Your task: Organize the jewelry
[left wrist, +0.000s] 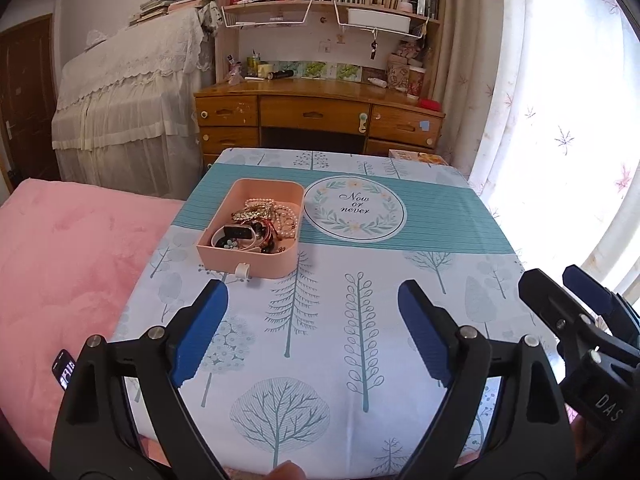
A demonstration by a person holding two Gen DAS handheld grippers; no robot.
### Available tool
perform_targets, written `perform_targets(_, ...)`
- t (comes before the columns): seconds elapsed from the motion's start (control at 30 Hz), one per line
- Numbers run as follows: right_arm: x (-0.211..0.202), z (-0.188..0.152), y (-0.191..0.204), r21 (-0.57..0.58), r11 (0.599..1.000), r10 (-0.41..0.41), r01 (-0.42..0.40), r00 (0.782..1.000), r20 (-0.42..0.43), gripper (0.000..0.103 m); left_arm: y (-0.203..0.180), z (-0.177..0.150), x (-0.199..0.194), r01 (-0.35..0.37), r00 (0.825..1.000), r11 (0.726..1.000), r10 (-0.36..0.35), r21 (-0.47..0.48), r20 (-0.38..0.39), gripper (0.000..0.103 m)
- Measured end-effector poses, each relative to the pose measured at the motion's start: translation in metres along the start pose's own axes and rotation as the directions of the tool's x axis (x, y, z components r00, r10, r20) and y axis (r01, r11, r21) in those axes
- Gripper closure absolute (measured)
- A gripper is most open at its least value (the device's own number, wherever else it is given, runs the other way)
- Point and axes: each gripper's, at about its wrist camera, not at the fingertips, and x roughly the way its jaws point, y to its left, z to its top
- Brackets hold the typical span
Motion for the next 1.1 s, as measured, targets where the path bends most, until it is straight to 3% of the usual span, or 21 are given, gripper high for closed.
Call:
perform_targets(0.3,-0.013,0.001,0.005,-0.010,1.000,0.016,-0.016,0.999,0.029,0.017,-0.007,0.001,-0.013,-0.005,0.999,1.000,0.005,0.004,0.033,0.017)
perform_targets(1.1,-0.001,-0.005,0.007,0.004,1.000,0.029,-0.029,1.000,-0.001,0.017,-0.007,-0.003,-0.008,-0.025,1.000,1.000,0.025,0.012,0.010,0.017)
